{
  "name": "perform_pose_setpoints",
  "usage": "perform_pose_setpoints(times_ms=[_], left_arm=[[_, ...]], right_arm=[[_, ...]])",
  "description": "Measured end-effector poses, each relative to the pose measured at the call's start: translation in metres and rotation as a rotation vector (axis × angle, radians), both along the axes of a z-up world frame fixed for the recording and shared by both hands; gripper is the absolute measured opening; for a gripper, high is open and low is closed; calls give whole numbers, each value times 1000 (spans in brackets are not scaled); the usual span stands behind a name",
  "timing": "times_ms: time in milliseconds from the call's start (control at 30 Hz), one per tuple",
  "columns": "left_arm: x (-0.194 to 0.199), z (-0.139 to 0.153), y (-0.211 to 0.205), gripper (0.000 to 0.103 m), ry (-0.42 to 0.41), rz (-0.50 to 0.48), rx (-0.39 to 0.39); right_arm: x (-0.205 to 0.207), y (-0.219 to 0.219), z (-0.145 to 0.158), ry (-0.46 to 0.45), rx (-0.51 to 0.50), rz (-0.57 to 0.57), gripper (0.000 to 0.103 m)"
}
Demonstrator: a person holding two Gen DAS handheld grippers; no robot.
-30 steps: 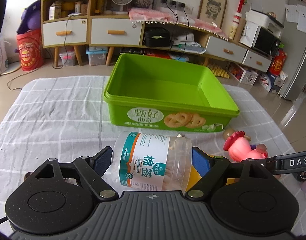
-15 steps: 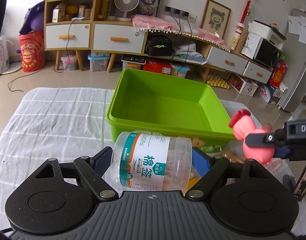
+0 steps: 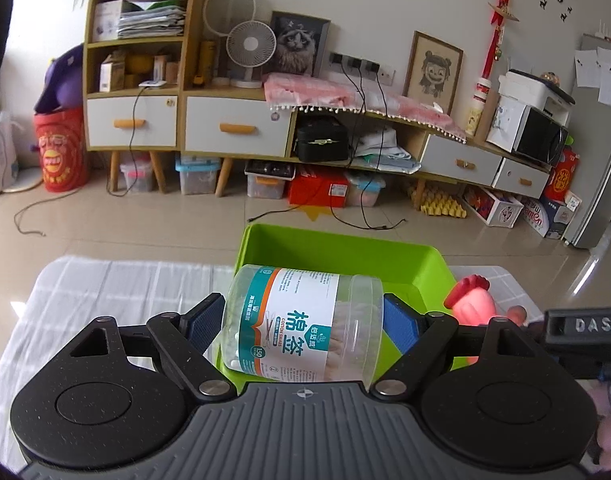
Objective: Organize rigid objects
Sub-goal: 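Carry the jar with the left tool while the right tool carries the pig to the green bin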
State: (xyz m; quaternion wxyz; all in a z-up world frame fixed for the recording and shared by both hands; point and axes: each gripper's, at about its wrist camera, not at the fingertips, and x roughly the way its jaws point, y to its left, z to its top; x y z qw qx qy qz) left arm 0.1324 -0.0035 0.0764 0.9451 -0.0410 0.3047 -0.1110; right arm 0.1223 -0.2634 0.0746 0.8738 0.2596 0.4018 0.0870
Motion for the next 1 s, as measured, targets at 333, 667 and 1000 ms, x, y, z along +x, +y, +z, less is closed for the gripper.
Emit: perform_pose_setpoints(times_ms=[333, 667, 1000], left_arm=[[25, -27, -5, 85, -6, -10, 67], [25, -38, -3, 85, 105, -4, 103], [20, -33, -6, 84, 170, 1, 145]], right_arm=[[19, 14, -20, -6, -40, -13, 38], [25, 10, -26, -5, -94, -30, 38], [28, 19, -27, -4, -201, -25, 38]])
